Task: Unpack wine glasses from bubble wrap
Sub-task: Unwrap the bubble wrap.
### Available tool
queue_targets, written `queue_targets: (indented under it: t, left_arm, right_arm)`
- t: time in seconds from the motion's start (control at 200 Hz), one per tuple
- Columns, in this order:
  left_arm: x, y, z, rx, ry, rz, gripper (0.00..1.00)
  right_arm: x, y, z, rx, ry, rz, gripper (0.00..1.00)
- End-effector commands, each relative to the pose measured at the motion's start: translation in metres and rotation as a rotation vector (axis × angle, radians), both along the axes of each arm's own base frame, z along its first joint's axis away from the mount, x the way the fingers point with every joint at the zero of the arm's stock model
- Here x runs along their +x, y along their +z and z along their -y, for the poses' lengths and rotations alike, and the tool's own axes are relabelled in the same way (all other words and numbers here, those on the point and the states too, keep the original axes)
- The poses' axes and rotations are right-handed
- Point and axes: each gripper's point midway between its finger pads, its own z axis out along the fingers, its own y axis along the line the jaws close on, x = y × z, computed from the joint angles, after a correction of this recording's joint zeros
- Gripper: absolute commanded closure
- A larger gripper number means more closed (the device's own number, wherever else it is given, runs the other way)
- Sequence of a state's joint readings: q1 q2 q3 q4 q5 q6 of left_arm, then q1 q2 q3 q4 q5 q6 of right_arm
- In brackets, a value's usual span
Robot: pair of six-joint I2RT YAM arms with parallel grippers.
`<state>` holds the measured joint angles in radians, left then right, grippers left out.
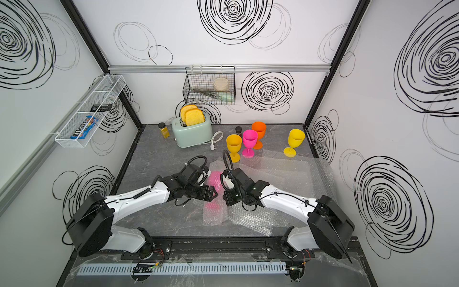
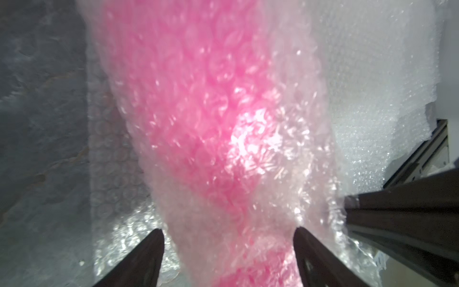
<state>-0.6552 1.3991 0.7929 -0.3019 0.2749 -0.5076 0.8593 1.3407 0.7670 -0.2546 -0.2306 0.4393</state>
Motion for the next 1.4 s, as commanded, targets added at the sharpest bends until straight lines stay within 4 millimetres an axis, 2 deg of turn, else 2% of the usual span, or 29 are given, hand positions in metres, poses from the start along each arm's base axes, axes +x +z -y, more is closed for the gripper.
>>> queue_targets:
  t: [0.0, 0.135, 0.225, 0.41, 0.5, 0.701, 0.876, 1.396]
  left_arm:
    - [0.008, 0.028, -0.004, -0.084, 0.009, 0.034, 0.13]
    - [0.005, 0.041, 0.004, -0.146, 0.005, 0.025, 0.13]
    - [0.000, 0.042, 0.011, -0.191, -0.004, 0.007, 0.13]
    - [-0.010, 0.021, 0.020, -0.159, -0.029, -0.021, 0.13]
    - [-0.006, 0.004, 0.015, -0.094, -0.010, -0.016, 0.13]
    - [0.006, -0.015, 0.011, 0.023, 0.010, 0.025, 0.15]
    - [0.002, -0.035, 0.003, 0.104, 0.010, 0.015, 0.18]
    - [-0.005, -0.051, -0.015, 0.178, 0.028, 0.009, 0.18]
  right_arm:
    - [0.001, 0.021, 0.000, 0.003, 0.019, 0.043, 0.93]
    - [0.001, 0.025, -0.002, 0.005, 0.031, 0.048, 0.93]
    - [0.000, 0.025, -0.004, 0.007, 0.036, 0.044, 0.93]
    - [-0.002, 0.027, -0.011, 0.041, 0.046, 0.040, 0.93]
    - [-0.003, 0.024, -0.012, 0.036, 0.049, 0.034, 0.93]
    - [-0.004, 0.017, -0.011, 0.021, 0.048, 0.030, 0.93]
    - [0.000, 0.015, -0.005, -0.003, 0.023, 0.045, 0.93]
    - [0.018, 0.025, 0.020, -0.001, -0.099, 0.061, 0.97]
